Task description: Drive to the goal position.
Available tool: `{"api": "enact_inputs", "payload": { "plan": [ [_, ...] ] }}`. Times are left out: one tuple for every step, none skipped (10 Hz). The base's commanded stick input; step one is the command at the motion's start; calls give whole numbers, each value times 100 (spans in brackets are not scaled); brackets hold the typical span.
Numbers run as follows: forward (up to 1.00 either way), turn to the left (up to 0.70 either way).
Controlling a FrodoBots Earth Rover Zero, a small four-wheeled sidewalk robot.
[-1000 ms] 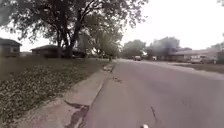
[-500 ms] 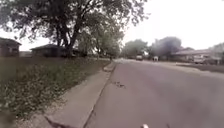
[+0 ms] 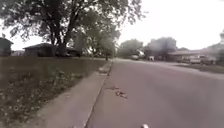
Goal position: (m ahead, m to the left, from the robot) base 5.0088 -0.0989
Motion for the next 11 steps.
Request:
{"api": "enact_inputs", "payload": {
  "plan": [
    [100, 0],
    [100, 0],
    [100, 0],
    [100, 0],
    [100, 0],
    [100, 0],
    [100, 0],
    [100, 0],
    [100, 0],
    [100, 0],
    [100, 0]
  ]
}}
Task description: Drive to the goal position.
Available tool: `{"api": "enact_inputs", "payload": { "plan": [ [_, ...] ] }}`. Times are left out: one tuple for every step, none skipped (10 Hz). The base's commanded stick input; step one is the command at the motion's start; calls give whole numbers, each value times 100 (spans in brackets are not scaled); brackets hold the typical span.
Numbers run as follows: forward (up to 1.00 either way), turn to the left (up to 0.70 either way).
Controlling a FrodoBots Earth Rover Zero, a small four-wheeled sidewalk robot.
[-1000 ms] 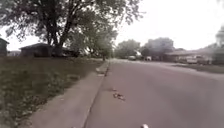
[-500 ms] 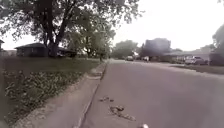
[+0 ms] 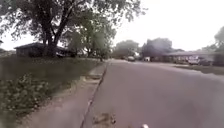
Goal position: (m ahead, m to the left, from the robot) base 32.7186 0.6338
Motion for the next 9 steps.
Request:
{"api": "enact_inputs", "payload": {
  "plan": [
    [100, 0],
    [100, 0],
    [100, 0],
    [100, 0],
    [100, 0],
    [100, 0],
    [100, 0],
    [100, 0],
    [100, -5]
  ]
}}
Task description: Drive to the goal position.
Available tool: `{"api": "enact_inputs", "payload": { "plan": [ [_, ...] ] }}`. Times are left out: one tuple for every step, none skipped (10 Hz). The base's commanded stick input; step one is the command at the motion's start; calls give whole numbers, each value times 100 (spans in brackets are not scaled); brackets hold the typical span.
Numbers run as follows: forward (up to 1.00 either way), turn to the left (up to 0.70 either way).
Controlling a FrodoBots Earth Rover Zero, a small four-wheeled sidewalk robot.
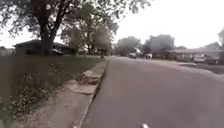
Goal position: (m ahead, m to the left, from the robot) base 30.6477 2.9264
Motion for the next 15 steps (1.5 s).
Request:
{"api": "enact_inputs", "payload": {
  "plan": [
    [100, -21],
    [100, -36],
    [100, -40],
    [100, -40],
    [100, -40],
    [100, -40],
    [100, -40],
    [100, -40],
    [100, 0],
    [100, 0],
    [100, 0],
    [100, 0],
    [100, 0],
    [100, 0],
    [100, 0]
  ]
}}
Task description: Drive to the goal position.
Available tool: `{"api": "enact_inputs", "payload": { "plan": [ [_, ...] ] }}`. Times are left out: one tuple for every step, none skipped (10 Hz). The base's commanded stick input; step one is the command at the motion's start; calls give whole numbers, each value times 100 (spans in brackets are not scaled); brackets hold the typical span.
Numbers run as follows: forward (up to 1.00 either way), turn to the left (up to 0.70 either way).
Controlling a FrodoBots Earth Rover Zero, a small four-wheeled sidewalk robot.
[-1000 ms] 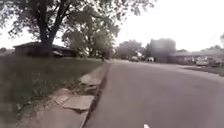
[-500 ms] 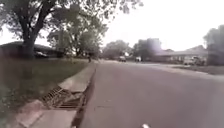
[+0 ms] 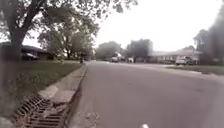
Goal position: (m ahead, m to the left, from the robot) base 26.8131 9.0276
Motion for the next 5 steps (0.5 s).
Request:
{"api": "enact_inputs", "payload": {
  "plan": [
    [100, 0],
    [100, 0],
    [100, 0],
    [100, 0],
    [100, 0]
  ]
}}
